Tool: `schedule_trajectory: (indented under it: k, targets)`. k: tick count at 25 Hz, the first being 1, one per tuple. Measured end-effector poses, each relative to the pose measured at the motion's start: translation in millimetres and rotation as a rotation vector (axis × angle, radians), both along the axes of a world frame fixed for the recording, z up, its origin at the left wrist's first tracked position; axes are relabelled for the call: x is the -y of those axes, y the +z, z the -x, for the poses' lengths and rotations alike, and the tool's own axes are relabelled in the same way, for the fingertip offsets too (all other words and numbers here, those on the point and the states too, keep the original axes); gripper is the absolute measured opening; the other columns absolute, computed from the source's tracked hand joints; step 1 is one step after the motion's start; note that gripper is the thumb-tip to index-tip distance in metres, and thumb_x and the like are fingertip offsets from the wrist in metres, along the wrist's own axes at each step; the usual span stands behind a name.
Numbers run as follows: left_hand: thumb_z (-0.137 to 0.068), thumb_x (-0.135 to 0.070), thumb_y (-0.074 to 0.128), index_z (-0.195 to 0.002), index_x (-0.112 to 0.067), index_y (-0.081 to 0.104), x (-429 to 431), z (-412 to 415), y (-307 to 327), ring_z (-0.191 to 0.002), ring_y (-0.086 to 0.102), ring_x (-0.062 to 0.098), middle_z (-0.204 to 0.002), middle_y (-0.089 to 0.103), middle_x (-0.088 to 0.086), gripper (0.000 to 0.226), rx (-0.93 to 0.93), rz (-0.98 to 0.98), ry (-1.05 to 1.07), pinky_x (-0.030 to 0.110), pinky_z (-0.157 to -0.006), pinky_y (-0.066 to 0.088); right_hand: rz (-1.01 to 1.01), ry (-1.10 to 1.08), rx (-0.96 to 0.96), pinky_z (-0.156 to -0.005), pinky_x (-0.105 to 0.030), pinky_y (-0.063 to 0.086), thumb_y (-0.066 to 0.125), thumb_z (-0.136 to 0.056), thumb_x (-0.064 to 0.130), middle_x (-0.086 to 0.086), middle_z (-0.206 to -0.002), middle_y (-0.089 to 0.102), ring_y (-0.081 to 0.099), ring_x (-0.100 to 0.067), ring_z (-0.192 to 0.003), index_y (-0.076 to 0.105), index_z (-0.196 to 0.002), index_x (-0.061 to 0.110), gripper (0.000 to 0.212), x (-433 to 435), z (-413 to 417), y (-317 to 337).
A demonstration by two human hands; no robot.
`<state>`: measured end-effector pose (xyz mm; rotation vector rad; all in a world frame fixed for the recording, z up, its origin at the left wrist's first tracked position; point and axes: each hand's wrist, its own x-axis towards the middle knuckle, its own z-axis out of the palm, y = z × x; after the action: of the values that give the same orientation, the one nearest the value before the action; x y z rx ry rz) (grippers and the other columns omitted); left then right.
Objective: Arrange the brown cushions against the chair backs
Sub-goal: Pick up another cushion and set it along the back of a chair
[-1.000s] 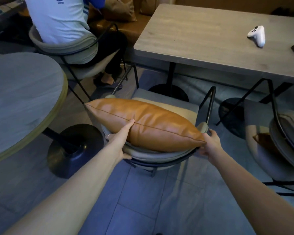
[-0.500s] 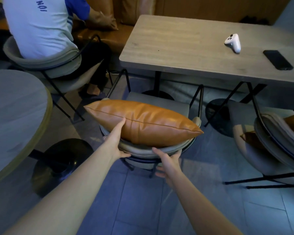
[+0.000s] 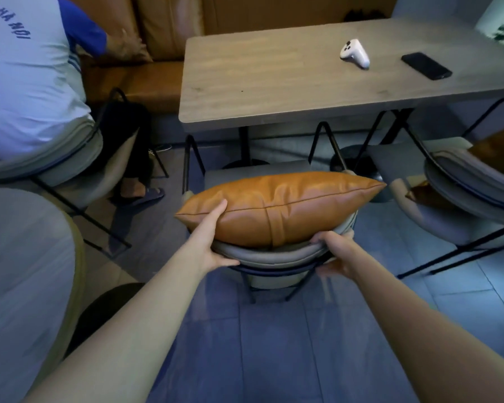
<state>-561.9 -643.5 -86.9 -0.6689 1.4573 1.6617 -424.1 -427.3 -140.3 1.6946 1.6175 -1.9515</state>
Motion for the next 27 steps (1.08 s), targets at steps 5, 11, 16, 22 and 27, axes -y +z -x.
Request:
schedule_trajectory:
  k: [5, 11, 16, 22, 27]
  targets:
    - [-0.081, -0.054, 0.082, -0.159, -0.022, 0.026, -1, 1, -2, -0.141, 0.044, 0.044, -0.160, 0.040, 0.016, 0.102, 0.012, -0.006, -0.023, 0.072, -0.110, 0.037, -0.038, -0.137, -0.020, -0.059, -0.049, 0.064, 0.076, -0.084, 0.025, -0.012, -0.140, 0.045, 0.059, -0.041, -0.114, 0.012, -0.152, 0.025, 0.094, 40, 4, -24]
    - [-0.076, -0.057, 0.085, -0.157, -0.023, 0.029, 4, 14, -7, -0.137, 0.048, 0.045, -0.158, 0.044, 0.017, 0.105, 0.033, -0.009, -0.081, 0.072, -0.106, 0.044, -0.243, -0.068, 0.049, -0.093, -0.061, 0.052, 0.077, -0.087, 0.034, -0.025, -0.148, 0.038, 0.048, -0.046, -0.126, 0.025, -0.140, 0.006, 0.080, 49, 6, -18]
    - [-0.069, -0.057, 0.091, -0.156, -0.024, 0.033, 18, 15, -17, -0.134, 0.052, 0.040, -0.154, 0.048, 0.014, 0.109, -0.001, -0.042, -0.100, 0.066, -0.105, 0.048, -1.511, 0.753, 0.032, -0.076, -0.049, 0.049, 0.069, -0.082, 0.048, -0.016, -0.083, 0.068, 0.066, -0.041, -0.084, 0.067, -0.084, 0.007, 0.042, 91, -7, -19]
    - [-0.036, -0.064, 0.097, -0.154, -0.023, 0.036, 13, 19, -26, -0.122, 0.061, 0.040, -0.145, 0.055, 0.014, 0.139, 0.005, -0.022, -0.061, 0.064, -0.090, 0.059, -1.400, 1.004, -0.146, -0.052, -0.037, 0.034, 0.074, -0.084, 0.041, -0.002, -0.062, 0.064, 0.063, -0.035, -0.056, 0.061, -0.071, 0.020, 0.028, 110, 34, -41]
    - [-0.031, -0.064, 0.098, -0.156, -0.026, 0.032, 11, 23, -25, -0.130, 0.056, 0.041, -0.150, 0.051, 0.014, 0.146, -0.004, -0.040, -0.058, 0.069, -0.094, 0.055, -1.454, 0.978, -0.226, -0.056, -0.038, 0.037, 0.045, -0.090, 0.056, 0.006, -0.070, 0.064, 0.063, -0.028, -0.064, 0.065, -0.081, 0.025, 0.038, 100, 31, -45]
